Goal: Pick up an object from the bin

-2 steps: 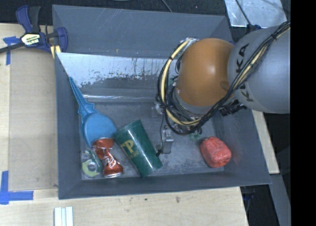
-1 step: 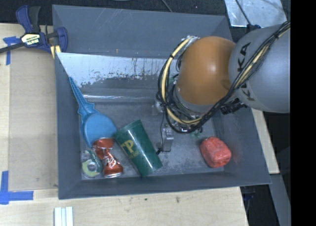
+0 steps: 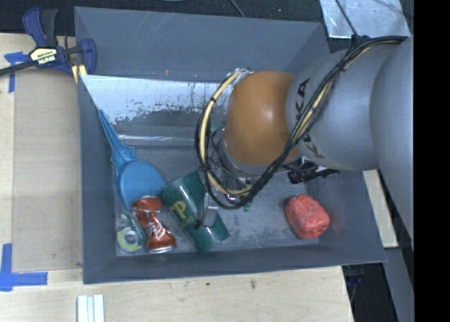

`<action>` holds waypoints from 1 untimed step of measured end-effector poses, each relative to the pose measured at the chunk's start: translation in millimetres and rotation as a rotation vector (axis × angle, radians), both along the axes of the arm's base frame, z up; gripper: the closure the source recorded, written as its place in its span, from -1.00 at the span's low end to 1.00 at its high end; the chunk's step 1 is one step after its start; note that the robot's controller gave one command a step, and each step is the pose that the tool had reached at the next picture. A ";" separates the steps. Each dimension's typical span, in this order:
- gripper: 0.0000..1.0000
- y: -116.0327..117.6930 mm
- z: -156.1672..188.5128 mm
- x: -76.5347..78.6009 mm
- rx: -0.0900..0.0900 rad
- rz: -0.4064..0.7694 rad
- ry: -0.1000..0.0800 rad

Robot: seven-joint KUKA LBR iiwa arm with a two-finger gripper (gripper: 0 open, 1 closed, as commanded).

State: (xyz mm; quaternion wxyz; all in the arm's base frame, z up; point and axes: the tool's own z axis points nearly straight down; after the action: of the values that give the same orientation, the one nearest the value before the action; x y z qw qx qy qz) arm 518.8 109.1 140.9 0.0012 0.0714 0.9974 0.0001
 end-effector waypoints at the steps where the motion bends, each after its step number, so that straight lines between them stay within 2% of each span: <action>1: -1.00 -2.6 -12.4 -22.1 0.002 -0.008 -0.001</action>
Offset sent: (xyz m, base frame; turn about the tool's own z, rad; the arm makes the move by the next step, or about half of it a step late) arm -0.0217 0.1130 -0.0108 0.2920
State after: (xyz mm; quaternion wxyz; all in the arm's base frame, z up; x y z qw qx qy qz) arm 496.6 106.5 128.5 0.0016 0.0752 0.9972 0.0011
